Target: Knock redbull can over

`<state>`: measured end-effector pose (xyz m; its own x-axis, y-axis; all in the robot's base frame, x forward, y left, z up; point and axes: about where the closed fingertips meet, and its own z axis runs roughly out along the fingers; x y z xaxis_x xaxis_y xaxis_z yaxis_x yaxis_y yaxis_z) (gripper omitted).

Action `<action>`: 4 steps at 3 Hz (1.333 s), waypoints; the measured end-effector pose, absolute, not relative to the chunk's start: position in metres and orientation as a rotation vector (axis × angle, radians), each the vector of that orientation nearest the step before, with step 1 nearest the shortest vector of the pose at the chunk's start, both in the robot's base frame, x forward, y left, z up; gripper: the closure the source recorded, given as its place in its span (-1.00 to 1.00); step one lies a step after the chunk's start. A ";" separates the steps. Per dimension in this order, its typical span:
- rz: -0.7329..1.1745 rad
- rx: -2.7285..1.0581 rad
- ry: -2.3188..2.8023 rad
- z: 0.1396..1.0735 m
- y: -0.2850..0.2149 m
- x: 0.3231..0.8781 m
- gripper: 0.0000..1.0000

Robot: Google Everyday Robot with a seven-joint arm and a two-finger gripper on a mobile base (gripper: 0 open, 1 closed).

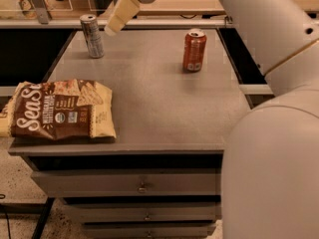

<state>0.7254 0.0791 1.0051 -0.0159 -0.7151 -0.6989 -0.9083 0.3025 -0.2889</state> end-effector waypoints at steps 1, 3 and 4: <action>0.371 -1.428 1.758 0.989 0.110 0.764 -1.00; 0.448 -1.126 1.895 0.941 0.137 0.819 -1.00; 0.472 -1.066 1.908 0.940 0.142 0.824 -1.00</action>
Offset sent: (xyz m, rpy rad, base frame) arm 0.1137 0.0640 -0.0871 0.2580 0.1481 -0.2888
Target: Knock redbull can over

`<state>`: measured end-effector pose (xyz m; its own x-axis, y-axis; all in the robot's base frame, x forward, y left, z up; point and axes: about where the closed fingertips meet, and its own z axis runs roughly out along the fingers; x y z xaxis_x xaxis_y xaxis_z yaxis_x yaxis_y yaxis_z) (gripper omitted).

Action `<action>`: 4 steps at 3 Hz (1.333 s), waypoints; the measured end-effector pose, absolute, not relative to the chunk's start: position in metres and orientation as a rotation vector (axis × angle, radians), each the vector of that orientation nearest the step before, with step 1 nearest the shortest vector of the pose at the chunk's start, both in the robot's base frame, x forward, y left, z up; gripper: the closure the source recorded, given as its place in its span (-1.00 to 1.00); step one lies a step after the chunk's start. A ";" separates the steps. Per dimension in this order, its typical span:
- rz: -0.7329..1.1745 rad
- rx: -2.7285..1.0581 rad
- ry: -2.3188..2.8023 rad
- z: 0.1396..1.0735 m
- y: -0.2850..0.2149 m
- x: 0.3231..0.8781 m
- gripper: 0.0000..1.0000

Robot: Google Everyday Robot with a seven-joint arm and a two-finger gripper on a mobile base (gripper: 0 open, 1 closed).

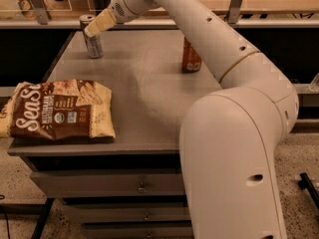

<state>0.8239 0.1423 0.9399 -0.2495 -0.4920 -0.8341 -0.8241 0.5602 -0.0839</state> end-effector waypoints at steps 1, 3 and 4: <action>0.513 -1.083 1.863 0.933 0.152 0.824 -1.00; 0.612 -1.063 1.735 0.914 0.183 0.832 -1.00; 0.654 -1.021 1.693 0.906 0.195 0.835 -1.00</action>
Offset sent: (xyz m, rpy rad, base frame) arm 0.0065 0.0421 -0.0232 0.2125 -0.1297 0.1266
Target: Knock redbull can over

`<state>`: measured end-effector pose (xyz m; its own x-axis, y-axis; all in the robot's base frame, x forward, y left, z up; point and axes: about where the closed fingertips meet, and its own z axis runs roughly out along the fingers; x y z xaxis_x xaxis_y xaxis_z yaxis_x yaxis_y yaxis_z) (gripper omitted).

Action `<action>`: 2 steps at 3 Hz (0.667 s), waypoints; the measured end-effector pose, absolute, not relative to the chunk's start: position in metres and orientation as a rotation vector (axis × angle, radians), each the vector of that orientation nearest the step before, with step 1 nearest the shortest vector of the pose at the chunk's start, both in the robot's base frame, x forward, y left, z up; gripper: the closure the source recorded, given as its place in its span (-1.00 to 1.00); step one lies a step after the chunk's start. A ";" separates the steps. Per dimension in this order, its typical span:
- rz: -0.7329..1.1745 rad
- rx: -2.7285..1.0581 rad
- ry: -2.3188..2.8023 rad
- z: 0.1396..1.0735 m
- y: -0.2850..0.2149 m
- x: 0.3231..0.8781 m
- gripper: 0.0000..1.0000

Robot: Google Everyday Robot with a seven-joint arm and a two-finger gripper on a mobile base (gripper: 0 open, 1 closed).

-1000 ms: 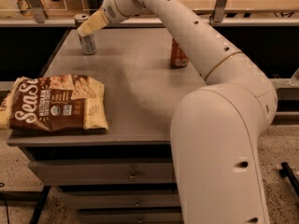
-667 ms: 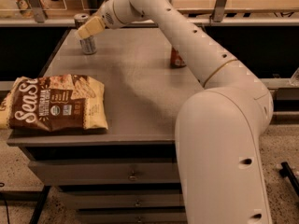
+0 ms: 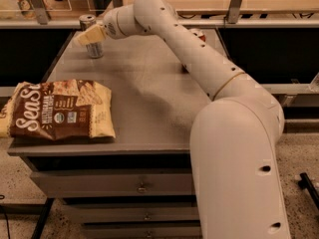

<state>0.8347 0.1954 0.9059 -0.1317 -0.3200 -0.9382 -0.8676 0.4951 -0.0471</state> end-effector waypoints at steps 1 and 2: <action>0.674 -1.003 1.674 0.899 0.208 0.837 -1.00; 0.688 -0.985 1.663 0.895 0.216 0.839 -1.00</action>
Offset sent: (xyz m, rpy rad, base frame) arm 0.0072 0.0224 -0.0135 0.0797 -0.0142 -0.0147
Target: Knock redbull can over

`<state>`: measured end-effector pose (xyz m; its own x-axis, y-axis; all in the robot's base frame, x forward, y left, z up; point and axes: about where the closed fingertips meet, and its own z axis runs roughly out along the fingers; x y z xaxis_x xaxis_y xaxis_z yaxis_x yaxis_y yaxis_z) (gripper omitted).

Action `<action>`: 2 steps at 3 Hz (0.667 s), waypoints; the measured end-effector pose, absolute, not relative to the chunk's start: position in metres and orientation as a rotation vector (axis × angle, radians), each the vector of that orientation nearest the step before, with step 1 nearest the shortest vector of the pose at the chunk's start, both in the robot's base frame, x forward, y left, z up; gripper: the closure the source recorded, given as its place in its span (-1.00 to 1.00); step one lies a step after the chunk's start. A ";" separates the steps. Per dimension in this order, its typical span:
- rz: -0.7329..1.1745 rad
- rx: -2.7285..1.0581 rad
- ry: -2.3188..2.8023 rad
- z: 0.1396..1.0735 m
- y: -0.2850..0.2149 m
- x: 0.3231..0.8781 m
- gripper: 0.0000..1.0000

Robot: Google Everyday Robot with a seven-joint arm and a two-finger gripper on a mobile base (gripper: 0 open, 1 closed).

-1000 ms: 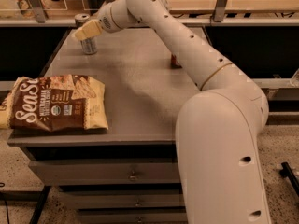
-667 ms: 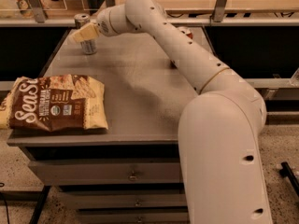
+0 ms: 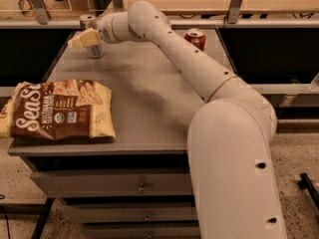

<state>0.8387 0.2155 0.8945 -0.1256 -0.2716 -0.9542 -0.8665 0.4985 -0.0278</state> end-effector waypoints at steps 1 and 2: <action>0.697 -0.972 1.656 0.890 0.220 0.840 -1.00; 0.707 -0.954 1.652 0.886 0.221 0.840 -1.00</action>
Offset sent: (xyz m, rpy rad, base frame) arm 0.0025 0.0005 -0.0099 0.0549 -0.0018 -0.0260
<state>0.8399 0.2215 0.8864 -0.1290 -0.2401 -0.9621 -0.8619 0.5069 -0.0110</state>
